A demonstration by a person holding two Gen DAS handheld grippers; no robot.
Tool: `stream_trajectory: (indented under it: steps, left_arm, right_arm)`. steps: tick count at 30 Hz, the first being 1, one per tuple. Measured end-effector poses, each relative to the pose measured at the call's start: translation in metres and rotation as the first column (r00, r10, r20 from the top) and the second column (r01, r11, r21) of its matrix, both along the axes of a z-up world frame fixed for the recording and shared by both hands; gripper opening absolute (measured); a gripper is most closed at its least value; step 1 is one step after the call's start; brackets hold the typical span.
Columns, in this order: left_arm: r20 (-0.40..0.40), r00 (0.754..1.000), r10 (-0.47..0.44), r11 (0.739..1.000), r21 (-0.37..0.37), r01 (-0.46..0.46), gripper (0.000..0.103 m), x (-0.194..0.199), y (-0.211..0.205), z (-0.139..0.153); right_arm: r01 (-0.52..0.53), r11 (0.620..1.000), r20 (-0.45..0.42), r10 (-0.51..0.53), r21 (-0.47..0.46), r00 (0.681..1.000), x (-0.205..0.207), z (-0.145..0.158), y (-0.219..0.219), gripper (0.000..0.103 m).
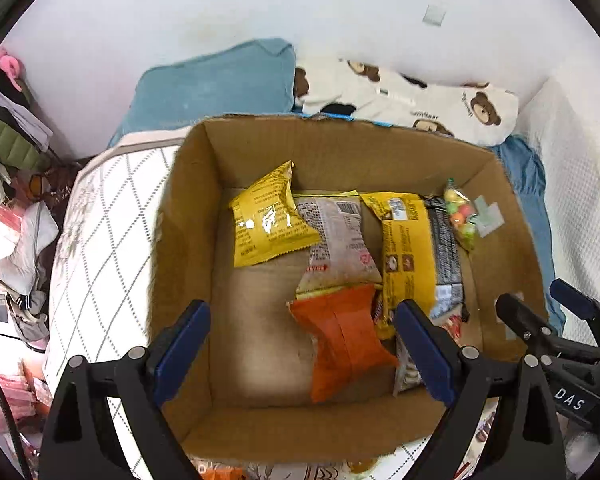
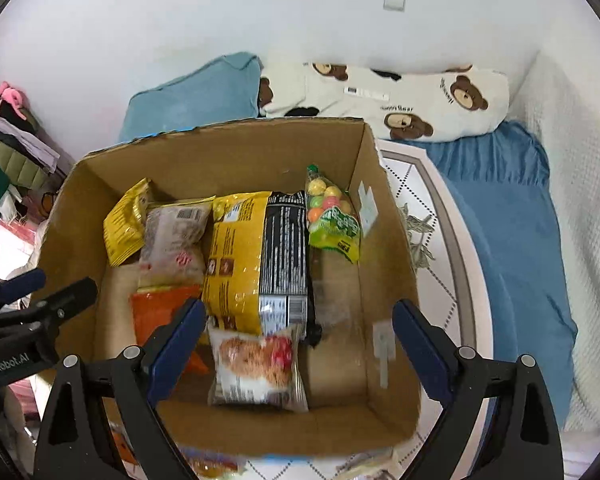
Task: Organize snacks
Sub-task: 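Move both tools back over the remaining snacks on the bed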
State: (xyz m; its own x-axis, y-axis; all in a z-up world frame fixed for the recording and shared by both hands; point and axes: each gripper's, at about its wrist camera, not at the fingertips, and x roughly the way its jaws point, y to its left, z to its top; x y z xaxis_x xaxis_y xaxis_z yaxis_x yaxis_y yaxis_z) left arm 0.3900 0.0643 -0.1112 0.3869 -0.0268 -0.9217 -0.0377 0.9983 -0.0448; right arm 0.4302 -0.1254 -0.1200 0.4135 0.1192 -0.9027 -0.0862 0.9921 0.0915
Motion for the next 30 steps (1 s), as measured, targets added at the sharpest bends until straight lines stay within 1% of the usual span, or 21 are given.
stream_trajectory:
  steps: [3,6,13,20,24,27,29,30]
  left_arm:
    - [0.044,0.999,0.005,1.0,-0.005,-0.005,0.094,-0.019,-0.002,0.012]
    - [0.094,0.996,0.002,1.0,-0.008,-0.001,0.094,-0.046,-0.005,0.026]
    - [0.169,0.986,-0.006,1.0,-0.002,0.006,0.094,-0.094,-0.012,0.049]
    - [0.232,0.973,0.005,1.0,-0.013,-0.002,0.094,-0.128,-0.012,0.072]
    - [0.238,0.971,0.004,1.0,-0.01,-0.001,0.094,-0.145,-0.014,0.074]
    - [0.206,0.978,0.005,1.0,-0.013,-0.003,0.094,-0.16,-0.016,0.061]
    - [0.175,0.985,0.003,1.0,-0.018,0.0,0.094,-0.169,-0.018,0.049]
    - [0.147,0.989,0.002,1.0,-0.017,0.001,0.094,-0.174,-0.019,0.039]
  right_arm:
    - [-0.003,1.0,0.053,0.004,-0.009,0.999,-0.025,0.015,-0.001,0.096]
    - [-0.01,1.0,0.1,0.011,-0.009,0.995,-0.048,0.031,-0.003,0.096]
    - [-0.009,1.0,0.196,0.007,0.006,0.981,-0.1,0.066,-0.005,0.096]
    - [0.003,0.998,0.244,-0.018,0.062,0.97,-0.144,0.091,-0.009,0.096]
    - [0.014,0.994,0.235,-0.039,0.107,0.971,-0.163,0.095,-0.012,0.096]
    - [0.043,0.986,0.175,-0.072,0.164,0.982,-0.178,0.084,-0.022,0.096]
    - [0.076,0.98,0.124,-0.1,0.185,0.987,-0.191,0.07,-0.031,0.096]
    - [0.1,0.974,0.085,-0.12,0.203,0.989,-0.198,0.06,-0.038,0.096]
